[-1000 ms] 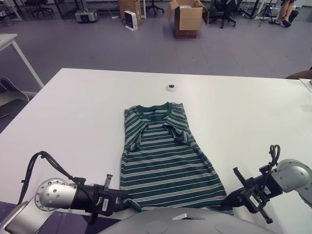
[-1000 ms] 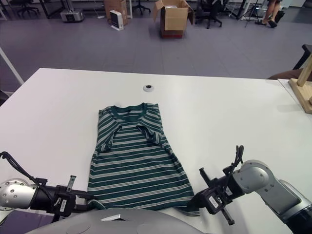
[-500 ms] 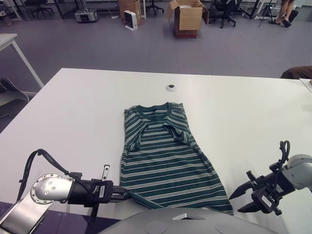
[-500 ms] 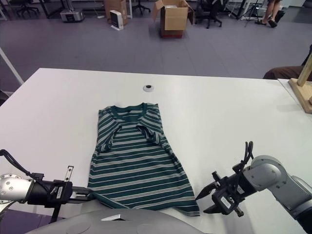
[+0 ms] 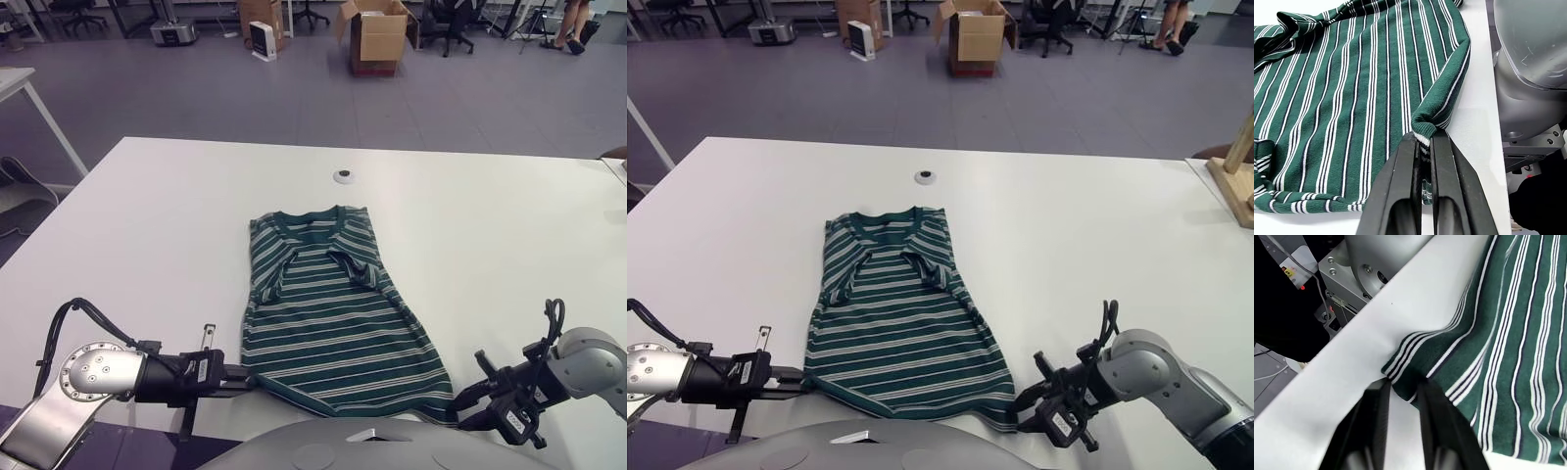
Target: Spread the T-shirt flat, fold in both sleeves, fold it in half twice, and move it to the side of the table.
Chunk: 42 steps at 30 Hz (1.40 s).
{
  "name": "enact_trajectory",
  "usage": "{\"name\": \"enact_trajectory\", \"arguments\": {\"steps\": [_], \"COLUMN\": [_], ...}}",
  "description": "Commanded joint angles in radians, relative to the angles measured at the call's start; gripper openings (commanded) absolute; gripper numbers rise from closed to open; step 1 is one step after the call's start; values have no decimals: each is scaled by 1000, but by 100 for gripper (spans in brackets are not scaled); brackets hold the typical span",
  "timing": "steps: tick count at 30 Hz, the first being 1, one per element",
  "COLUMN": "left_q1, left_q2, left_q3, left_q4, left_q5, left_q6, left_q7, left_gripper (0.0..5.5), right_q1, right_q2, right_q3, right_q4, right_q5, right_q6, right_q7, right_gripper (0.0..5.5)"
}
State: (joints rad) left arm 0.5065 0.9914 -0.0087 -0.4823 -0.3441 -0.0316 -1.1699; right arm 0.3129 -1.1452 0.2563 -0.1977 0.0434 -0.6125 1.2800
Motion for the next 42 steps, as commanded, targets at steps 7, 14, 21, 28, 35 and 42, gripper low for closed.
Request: {"name": "enact_trajectory", "arguments": {"steps": [7,14,21,28,35,42], "left_q1": [-12,39,-45,-399,-792,-873], "left_q2": [-7,133,190,94,-181,-296], "left_q3": [30,330,560,352,72,16], "left_q4": [16,-195,-216,159,712,942], "left_q5": [-32,-506,-823,-727,-315,-146], "left_q6": [43,424,677,688,468,361], "left_q7": [-6,-115,-163,-78,23,25], "left_gripper": [4,3,3,3,3,3], "right_q1": [48,-55,-179,-847,-1164,-1221], "right_q2": [-79,-262,-368,67,447,648], "right_q3": [-3,-222,-364,-67,30,-30], "right_q4": [-68,-139,-116,293,946,1216], "right_q5": [170,639,1051,767,375,222], "right_q6": [260,705,1031,1203,965,794], "right_q7": [71,287,334,199,77,-59], "right_gripper": [0,0,0,0,0,0]}}
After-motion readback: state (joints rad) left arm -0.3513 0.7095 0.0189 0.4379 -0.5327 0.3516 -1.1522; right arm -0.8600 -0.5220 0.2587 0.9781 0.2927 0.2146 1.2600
